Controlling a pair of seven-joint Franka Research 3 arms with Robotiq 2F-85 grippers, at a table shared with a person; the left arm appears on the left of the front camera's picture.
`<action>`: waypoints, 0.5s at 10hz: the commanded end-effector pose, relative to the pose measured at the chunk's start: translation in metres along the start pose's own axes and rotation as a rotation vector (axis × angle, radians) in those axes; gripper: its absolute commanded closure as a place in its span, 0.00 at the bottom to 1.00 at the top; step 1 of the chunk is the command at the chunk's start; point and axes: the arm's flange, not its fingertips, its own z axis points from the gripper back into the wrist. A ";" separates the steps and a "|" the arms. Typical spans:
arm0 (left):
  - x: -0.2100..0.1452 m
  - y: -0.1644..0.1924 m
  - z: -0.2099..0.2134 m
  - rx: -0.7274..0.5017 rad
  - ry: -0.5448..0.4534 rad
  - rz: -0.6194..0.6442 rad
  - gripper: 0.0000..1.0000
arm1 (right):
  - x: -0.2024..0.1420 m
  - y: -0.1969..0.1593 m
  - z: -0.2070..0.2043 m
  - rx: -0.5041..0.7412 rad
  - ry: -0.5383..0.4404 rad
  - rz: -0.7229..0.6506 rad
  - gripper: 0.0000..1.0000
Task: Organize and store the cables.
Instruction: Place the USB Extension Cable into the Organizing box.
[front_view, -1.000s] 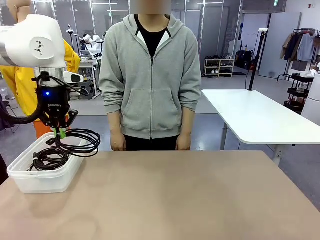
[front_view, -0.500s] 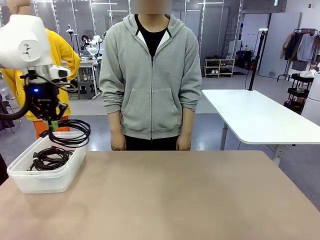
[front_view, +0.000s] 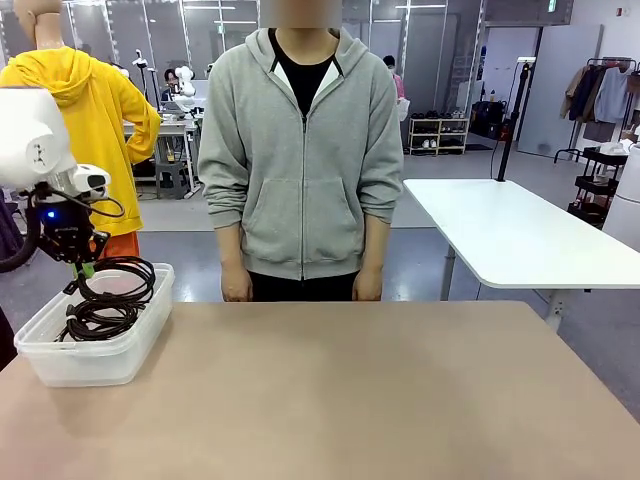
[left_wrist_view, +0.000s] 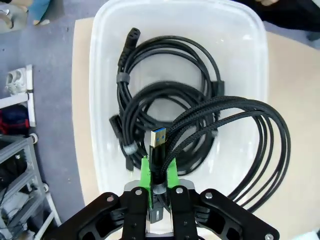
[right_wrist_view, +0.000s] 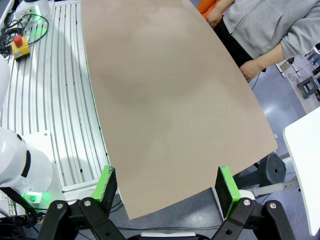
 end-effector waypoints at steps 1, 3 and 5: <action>0.018 0.002 -0.019 -0.034 -0.013 0.064 0.86 | 0.001 0.000 0.001 -0.010 -0.001 0.005 0.00; 0.024 0.007 -0.036 -0.027 0.020 0.061 0.86 | 0.001 0.000 0.001 -0.010 -0.001 0.005 0.00; 0.026 0.011 -0.058 0.016 0.037 0.102 0.86 | 0.001 0.000 0.001 -0.010 -0.001 0.005 0.00</action>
